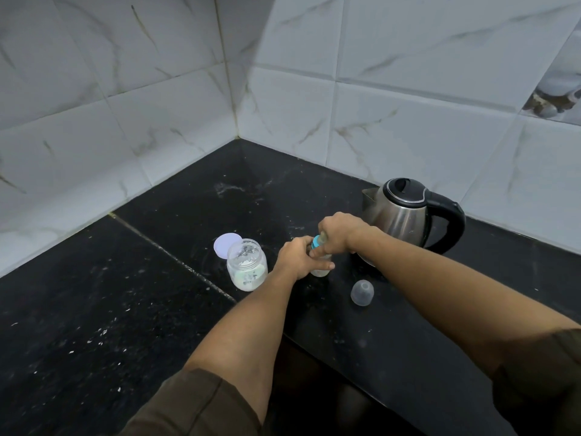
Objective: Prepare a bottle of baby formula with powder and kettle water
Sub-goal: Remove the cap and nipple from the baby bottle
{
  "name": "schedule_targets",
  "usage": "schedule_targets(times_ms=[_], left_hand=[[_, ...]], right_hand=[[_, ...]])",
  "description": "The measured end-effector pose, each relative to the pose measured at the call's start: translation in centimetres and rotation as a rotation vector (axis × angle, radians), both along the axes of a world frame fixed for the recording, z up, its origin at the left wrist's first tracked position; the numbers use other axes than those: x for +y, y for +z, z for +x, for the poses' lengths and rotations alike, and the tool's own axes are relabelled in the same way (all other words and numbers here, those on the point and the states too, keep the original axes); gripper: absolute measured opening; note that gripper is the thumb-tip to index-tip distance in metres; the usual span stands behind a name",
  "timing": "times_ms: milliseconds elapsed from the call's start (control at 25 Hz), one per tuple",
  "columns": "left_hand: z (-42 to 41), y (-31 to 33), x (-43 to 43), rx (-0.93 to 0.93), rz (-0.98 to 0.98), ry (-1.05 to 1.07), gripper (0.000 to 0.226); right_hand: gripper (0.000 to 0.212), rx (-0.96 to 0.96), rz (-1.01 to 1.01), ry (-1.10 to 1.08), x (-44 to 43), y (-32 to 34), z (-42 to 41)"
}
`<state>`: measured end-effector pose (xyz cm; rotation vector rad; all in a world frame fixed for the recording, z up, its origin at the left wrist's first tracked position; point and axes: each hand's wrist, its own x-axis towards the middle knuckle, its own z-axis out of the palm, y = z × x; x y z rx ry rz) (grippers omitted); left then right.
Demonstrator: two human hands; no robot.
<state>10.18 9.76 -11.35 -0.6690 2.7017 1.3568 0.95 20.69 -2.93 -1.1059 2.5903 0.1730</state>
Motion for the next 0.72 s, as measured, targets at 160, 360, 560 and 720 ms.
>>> schedule_targets(times_ms=[160, 360, 560, 720], left_hand=[[-0.2, -0.2, -0.1, 0.009, -0.079, -0.014, 0.037], [-0.3, -0.4, 0.1, 0.007, -0.111, -0.005, 0.039], [-0.4, -0.3, -0.3, -0.01, -0.061, 0.023, 0.053], [-0.4, 0.1, -0.3, -0.028, -0.071, 0.013, 0.05]], right_hand=[[0.051, 0.013, -0.008, 0.053, -0.4, -0.3, -0.3], [0.039, 0.081, 0.084, 0.184, -0.9, 0.0, -0.3], [0.065, 0.09, 0.111, 0.277, -0.3, 0.5, -0.9], [0.063, 0.071, 0.024, 0.059, 0.4, 1.1, -1.2]])
